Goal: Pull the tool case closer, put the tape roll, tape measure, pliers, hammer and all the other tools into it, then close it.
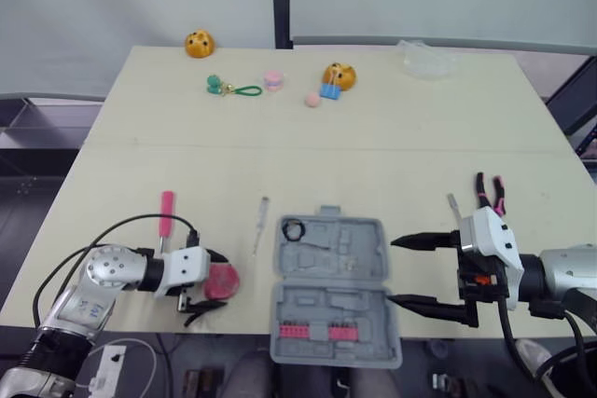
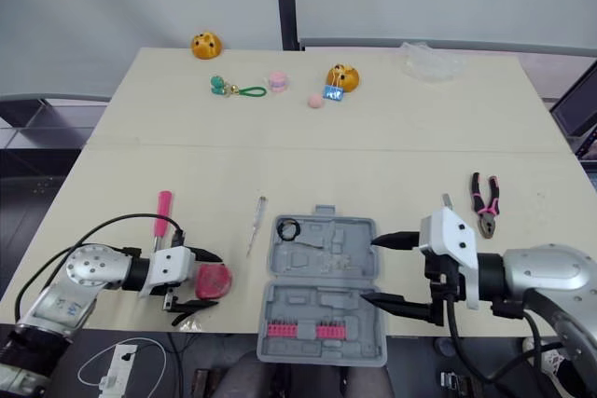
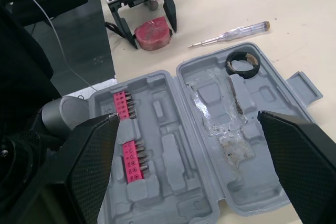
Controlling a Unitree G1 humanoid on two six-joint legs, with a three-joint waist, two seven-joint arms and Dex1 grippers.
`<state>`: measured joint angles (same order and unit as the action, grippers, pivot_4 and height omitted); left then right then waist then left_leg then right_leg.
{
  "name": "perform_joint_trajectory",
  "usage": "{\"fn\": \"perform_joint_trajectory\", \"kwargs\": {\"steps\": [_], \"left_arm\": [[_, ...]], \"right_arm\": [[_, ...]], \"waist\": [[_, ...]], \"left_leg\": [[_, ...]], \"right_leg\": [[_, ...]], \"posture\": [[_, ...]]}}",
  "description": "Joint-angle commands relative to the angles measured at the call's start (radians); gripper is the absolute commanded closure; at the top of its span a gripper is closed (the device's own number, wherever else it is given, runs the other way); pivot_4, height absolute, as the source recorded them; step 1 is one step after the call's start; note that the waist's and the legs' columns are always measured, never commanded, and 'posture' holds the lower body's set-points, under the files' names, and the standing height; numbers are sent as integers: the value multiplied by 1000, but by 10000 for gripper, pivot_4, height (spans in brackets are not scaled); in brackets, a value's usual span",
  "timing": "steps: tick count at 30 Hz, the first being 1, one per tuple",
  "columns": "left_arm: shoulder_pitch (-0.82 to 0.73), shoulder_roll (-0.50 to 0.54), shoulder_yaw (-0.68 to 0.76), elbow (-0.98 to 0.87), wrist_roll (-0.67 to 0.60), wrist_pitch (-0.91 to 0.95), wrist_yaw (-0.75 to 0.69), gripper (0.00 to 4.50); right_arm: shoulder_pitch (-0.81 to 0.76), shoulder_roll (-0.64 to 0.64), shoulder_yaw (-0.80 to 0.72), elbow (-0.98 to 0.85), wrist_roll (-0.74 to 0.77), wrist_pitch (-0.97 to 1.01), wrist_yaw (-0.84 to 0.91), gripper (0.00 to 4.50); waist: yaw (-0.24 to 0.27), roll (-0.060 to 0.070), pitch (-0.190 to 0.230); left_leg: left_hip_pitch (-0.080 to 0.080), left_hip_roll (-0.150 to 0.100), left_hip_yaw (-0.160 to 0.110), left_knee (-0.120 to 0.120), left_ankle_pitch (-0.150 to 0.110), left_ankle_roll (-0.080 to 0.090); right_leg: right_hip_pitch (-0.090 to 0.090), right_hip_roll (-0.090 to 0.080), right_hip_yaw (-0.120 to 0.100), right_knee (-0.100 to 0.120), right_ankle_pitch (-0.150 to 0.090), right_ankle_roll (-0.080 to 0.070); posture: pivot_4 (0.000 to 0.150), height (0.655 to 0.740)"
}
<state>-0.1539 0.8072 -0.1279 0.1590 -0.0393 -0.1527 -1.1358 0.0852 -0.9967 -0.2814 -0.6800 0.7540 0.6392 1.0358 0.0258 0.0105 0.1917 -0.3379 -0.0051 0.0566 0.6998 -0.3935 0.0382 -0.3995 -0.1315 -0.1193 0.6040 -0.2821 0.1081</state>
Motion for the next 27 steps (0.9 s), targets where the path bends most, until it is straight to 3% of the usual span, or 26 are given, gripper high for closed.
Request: {"fn": "perform_joint_trajectory", "kwargs": {"steps": [1,3,4,14,16,18,22,27], "left_arm": [[-7,-9,-9,18,11,-4,15,5826],[-8,-10,-8,22,1,-16,2,13790],[-10,-7,-4,18,-8,-17,-6,15039],[-147,58,87,-143,-170,90,-94,15012],[-218,28,65,-171,-161,104,-78,15012],[-277,-18,32,-193,-143,110,-53,15012],[-354,-102,-27,-240,-136,132,-38,15012],[-428,-185,-76,-231,-120,128,-22,15012]], "right_arm": [[0,-2,-13,-31,16,-2,-3,0],[1,-4,-18,-31,19,-1,-1,0],[0,-6,-22,-30,22,1,0,0],[-41,23,-48,7,126,80,-75,0],[-108,56,-35,39,215,148,-151,0],[-187,88,-16,98,403,269,-280,0],[-292,96,26,134,635,376,-359,0],[-503,185,169,287,870,444,-702,0]], "waist": [[1,0,0],[1,0,0],[0,0,0],[0,0,0],[-1,0,0],[-1,0,0],[-2,0,0],[-9,-1,1]], "left_leg": [[1,0,0,0,0,0],[2,0,-1,0,0,0],[2,0,-2,0,0,0],[0,0,-4,0,0,0],[1,0,-4,1,0,0],[1,0,-4,1,0,0],[0,0,-5,1,0,0],[-2,-1,-4,2,1,1]], "right_leg": [[1,0,0,0,0,0],[3,-1,1,-1,0,0],[3,-1,1,-1,0,0],[3,-1,0,-2,0,0],[4,-1,-1,-2,0,0],[4,0,-1,-2,0,0],[4,1,-3,-3,0,0],[3,3,-11,-2,0,0]], "posture": [[1500,7400],[1500,7400],[1500,7400],[1500,7400],[1500,7400],[1500,7400],[1500,7400],[1500,7400]]}}
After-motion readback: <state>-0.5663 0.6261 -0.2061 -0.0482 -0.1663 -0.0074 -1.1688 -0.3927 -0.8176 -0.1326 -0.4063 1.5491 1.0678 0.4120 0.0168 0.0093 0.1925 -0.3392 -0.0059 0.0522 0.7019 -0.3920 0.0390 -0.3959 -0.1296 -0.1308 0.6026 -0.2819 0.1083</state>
